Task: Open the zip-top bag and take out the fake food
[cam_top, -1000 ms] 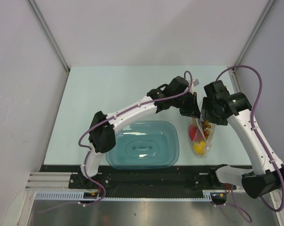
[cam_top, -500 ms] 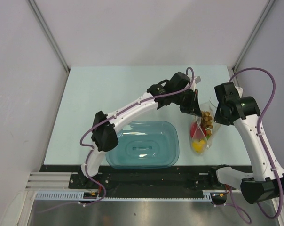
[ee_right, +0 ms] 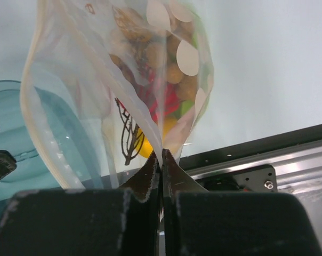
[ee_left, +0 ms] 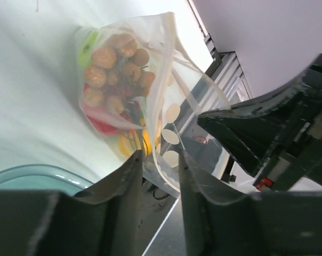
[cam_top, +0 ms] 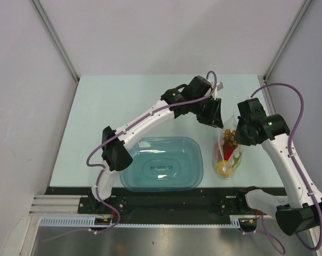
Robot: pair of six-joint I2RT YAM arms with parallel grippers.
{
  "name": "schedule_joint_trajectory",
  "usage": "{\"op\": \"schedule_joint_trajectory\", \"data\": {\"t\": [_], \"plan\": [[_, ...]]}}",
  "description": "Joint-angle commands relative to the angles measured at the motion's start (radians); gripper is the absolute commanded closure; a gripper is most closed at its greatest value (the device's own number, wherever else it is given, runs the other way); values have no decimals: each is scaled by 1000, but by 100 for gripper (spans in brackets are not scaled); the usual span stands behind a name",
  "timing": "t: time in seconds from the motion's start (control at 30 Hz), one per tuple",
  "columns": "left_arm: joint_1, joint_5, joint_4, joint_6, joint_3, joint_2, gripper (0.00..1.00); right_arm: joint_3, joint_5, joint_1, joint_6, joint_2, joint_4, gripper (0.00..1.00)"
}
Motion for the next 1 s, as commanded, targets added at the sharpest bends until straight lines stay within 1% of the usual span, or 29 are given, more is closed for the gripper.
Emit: {"op": "schedule_joint_trajectory", "data": {"t": [0.0,0.03,0.1,0.17,0.27,0.33,0.4,0.5,0.57,0.73,0.87,0.93,0.97], "plan": [[-17,15,35,-10,9,-112,68,22,-30,9,36,-12,41,100],[-24,37,87,-23,-33,-133,73,25,-35,9,41,-13,41,100],[-44,66,162,-84,-103,-153,77,31,-44,9,47,-13,39,100],[-56,63,228,-112,-175,-153,83,42,-55,6,55,-10,39,100],[-78,28,205,-115,-174,-126,87,59,-66,2,61,-7,32,100],[-89,-34,179,-113,-173,-98,89,66,-69,2,64,-10,30,100],[-96,-92,167,-100,-180,-72,89,71,-73,-2,67,-10,30,100],[-101,-130,136,-84,-178,-37,89,71,-81,-7,73,-12,30,100],[-110,-140,121,-77,-184,-29,86,70,-84,-10,73,-16,30,100],[-130,-237,90,-51,-227,-11,67,50,-84,-21,78,-27,32,100],[-144,-250,73,-23,-239,12,58,42,-90,-25,81,-35,33,100],[-149,-245,79,-21,-241,26,52,30,-92,-28,83,-44,33,100],[-153,-239,82,-18,-239,44,51,25,-92,-30,84,-47,32,100]]}}
